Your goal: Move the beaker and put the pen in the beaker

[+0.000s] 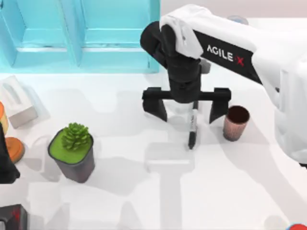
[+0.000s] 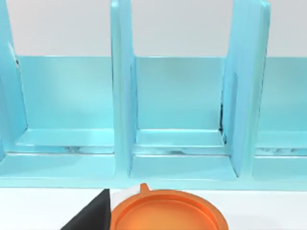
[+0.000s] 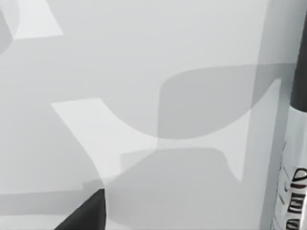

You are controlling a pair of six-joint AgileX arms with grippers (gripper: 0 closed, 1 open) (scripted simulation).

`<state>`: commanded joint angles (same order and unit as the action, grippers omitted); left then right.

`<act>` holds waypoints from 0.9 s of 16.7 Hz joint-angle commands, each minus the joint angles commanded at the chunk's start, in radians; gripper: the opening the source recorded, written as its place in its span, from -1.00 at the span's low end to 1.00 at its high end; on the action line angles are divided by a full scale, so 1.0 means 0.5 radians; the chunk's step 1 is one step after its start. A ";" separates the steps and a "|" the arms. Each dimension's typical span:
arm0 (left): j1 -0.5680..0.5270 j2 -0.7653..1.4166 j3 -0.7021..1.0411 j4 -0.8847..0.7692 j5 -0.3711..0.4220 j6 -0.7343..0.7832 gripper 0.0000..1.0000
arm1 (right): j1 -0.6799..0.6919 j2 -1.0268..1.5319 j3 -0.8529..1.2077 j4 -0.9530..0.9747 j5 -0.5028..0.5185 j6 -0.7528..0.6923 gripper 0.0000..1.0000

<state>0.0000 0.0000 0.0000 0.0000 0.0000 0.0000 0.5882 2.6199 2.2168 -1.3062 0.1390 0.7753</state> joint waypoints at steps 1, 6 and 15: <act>0.000 0.000 0.000 0.000 0.000 0.000 1.00 | -0.001 -0.012 -0.043 0.031 0.000 -0.001 1.00; 0.000 0.000 0.000 0.000 0.000 0.000 1.00 | -0.004 -0.042 -0.149 0.108 0.000 -0.004 1.00; 0.000 0.000 0.000 0.000 0.000 0.000 1.00 | -0.004 -0.042 -0.149 0.108 0.000 -0.004 0.25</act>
<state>0.0000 0.0000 0.0000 0.0000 0.0000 0.0000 0.5862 2.5991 2.1422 -1.2522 0.1390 0.7734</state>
